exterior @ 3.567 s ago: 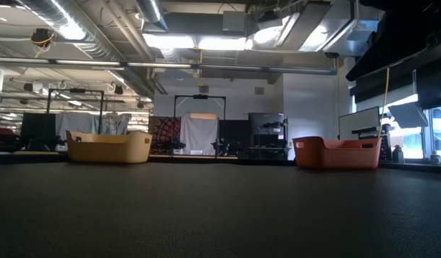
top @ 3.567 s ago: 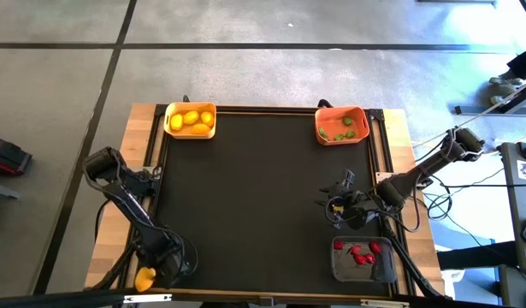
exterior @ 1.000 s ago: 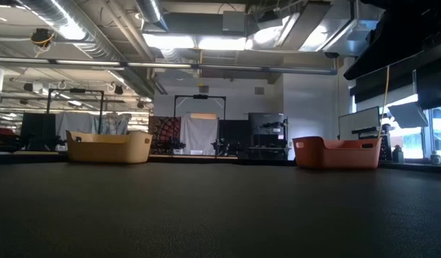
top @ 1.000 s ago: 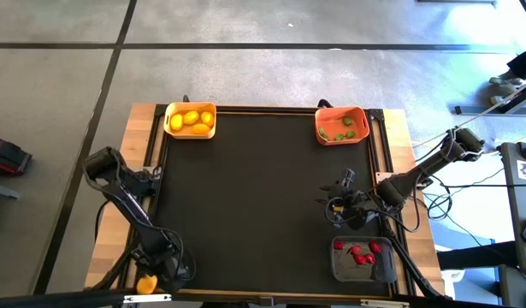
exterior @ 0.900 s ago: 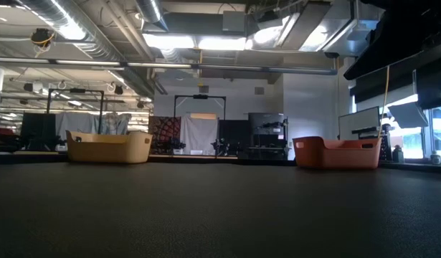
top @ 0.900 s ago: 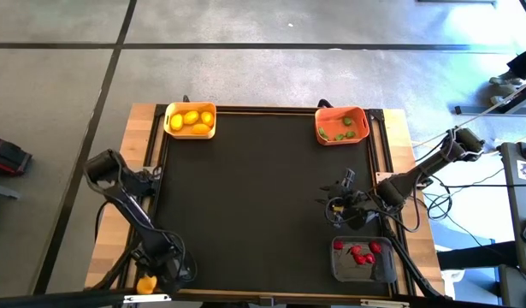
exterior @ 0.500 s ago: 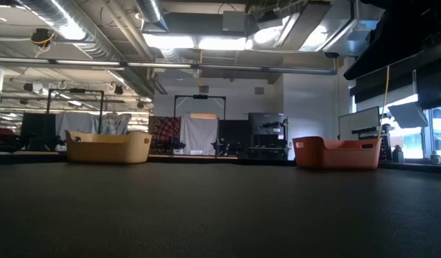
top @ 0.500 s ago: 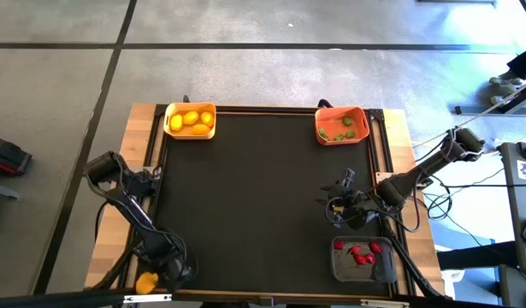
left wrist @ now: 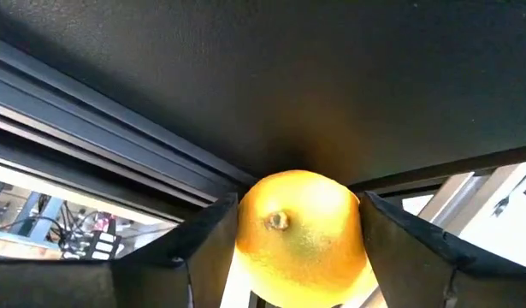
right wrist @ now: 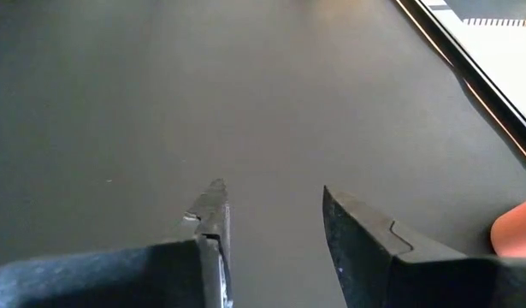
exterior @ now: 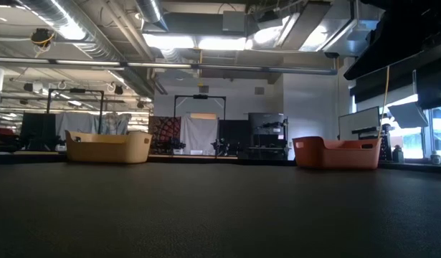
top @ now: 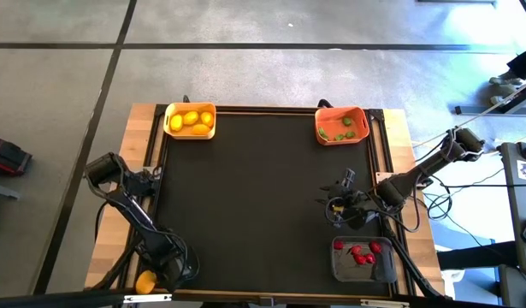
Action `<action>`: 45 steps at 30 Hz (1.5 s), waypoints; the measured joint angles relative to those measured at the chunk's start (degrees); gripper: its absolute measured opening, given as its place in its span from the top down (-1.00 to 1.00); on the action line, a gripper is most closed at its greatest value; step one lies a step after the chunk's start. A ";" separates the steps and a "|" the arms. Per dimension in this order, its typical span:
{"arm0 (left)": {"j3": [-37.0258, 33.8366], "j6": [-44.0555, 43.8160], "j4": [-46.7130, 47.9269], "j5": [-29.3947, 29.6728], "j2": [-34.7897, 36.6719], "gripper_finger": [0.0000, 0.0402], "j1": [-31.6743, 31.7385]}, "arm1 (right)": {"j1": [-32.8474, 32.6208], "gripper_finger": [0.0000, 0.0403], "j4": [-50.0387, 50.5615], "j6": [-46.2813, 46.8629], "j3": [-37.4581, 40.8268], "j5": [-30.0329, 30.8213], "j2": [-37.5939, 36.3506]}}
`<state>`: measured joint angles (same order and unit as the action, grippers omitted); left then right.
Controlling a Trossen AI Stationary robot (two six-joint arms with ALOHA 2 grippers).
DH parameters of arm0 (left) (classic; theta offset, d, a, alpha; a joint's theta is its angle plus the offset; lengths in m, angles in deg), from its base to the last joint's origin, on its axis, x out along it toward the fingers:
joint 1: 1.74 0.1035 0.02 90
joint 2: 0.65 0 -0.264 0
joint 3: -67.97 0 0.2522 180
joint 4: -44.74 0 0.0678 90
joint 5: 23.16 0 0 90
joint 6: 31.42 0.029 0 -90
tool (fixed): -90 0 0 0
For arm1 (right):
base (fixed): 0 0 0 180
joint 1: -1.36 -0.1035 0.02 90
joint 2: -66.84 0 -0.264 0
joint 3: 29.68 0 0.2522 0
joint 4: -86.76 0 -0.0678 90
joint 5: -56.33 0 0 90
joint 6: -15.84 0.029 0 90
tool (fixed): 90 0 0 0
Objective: Sort produce into baskets
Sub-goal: Put the lemon into the yellow bin
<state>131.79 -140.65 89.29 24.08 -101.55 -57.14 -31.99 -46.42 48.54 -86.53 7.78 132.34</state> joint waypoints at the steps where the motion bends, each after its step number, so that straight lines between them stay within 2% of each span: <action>1: -0.02 0.14 -0.06 -0.02 0.00 -0.14 0.00 | 0.00 0.36 0.00 0.00 0.00 0.00 0.00; 4: -0.11 1.45 -2.40 1.49 -0.37 -0.09 -0.29 | 0.00 0.36 0.00 0.00 0.00 -0.02 0.00; 12: -0.15 2.01 -2.93 0.91 -0.28 0.14 -0.45 | 0.00 0.36 0.01 0.00 0.00 -0.04 0.00; 19: -0.11 4.71 -2.09 0.92 -0.28 0.16 0.62 | 0.00 0.36 -0.03 0.00 0.00 -0.07 0.02; 30: 0.15 15.88 3.85 -1.21 1.83 0.19 6.07 | 0.00 0.36 -0.09 0.00 0.00 -0.08 0.02; 35: 0.17 20.66 11.03 4.11 4.72 0.14 9.59 | 0.00 0.36 -0.18 0.00 0.00 -0.11 0.02; 45: 0.17 32.95 19.35 16.63 13.66 0.15 18.00 | 0.00 0.36 -0.18 -0.01 0.00 -0.12 0.02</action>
<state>131.97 -107.69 108.64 40.71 -87.89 -39.14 -31.99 -46.60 48.52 -86.53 7.66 132.36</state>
